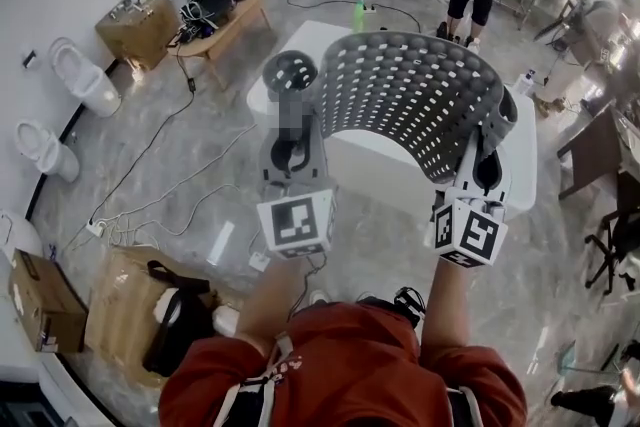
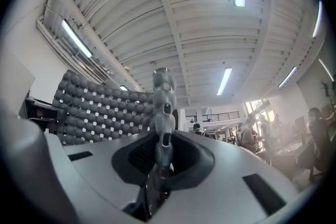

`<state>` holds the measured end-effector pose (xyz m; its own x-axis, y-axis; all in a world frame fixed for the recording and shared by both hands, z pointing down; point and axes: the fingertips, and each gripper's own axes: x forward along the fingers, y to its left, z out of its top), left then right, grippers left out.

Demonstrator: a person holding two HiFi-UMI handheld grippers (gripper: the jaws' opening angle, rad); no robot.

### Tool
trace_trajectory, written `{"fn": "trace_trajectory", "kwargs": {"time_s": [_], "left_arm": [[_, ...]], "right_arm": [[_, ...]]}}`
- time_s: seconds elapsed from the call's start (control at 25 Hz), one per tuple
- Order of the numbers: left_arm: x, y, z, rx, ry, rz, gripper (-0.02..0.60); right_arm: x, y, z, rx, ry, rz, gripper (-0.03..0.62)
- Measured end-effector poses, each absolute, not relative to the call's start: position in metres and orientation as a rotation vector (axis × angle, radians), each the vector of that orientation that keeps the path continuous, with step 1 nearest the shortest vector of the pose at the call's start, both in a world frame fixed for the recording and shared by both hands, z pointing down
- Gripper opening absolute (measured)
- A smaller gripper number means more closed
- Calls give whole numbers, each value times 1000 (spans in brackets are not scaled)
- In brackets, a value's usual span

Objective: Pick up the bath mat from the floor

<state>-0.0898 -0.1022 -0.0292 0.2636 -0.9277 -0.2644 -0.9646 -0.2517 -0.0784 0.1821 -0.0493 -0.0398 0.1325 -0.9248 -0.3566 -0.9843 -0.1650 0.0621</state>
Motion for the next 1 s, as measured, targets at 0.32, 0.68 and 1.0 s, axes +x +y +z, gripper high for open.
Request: {"fn": "trace_trajectory", "kwargs": {"time_s": [0.32,0.68,1.0], "left_arm": [[-84,-115,-28,-2328,1739,246,78],[-72,-120,-32,-2331,1711,255,78],[-67,-120,-33,-2340,1687,252,78]], "right_arm": [[183,-59,-36,-2239,1888,486,51],[199,-59,-39,-2249,1850,484,51],[204,-56,-37,-2271,1839,503,52]]}}
